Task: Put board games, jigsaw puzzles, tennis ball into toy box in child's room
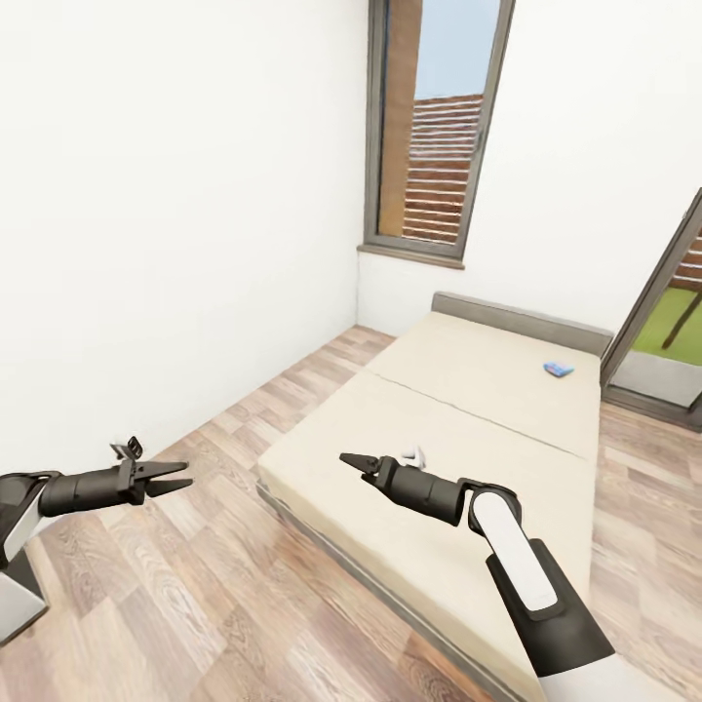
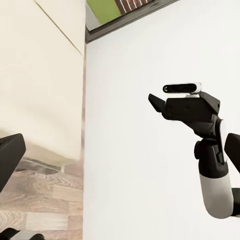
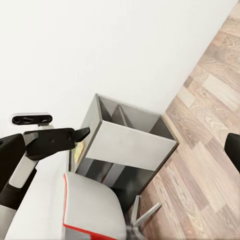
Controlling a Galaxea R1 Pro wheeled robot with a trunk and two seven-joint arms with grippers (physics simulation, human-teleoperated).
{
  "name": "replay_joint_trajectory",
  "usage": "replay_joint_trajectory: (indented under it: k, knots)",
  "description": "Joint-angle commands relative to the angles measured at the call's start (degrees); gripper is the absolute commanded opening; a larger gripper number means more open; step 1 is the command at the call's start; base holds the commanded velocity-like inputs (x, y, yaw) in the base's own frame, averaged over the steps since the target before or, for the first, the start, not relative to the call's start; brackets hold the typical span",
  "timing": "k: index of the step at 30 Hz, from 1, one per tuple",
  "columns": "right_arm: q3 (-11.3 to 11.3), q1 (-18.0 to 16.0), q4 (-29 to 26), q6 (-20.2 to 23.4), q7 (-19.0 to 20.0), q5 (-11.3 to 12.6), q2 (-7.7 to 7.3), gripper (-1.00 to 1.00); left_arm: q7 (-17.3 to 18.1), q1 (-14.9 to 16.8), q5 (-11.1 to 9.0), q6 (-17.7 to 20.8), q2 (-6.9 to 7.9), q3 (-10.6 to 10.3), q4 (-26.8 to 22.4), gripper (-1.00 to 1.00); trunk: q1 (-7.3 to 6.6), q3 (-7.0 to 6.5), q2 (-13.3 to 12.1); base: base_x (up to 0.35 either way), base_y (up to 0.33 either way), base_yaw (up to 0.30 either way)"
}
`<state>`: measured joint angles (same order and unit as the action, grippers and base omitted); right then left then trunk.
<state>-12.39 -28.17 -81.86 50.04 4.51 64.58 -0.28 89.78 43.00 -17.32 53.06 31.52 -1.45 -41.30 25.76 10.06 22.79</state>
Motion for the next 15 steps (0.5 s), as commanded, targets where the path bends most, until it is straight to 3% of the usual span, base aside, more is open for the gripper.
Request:
replay_joint_trajectory:
  k: [1,15]
  knots:
    - [0.0,0.0,0.0,0.1,0.5,-0.5,-0.02,1.0,0.2,0.1,-0.1,0.6,0.03,-0.2,0.0,1.0,0.03,0.18,0.1,-0.074,-0.014,0.24]
    - [0.0,0.0,0.0,0.1,0.2,-0.7,0.54,1.0,0.2,0.1,0.0,0.5,0.03,-0.2,-0.1,1.0,0.03,1.04,0.1,-0.036,-0.003,0.239]
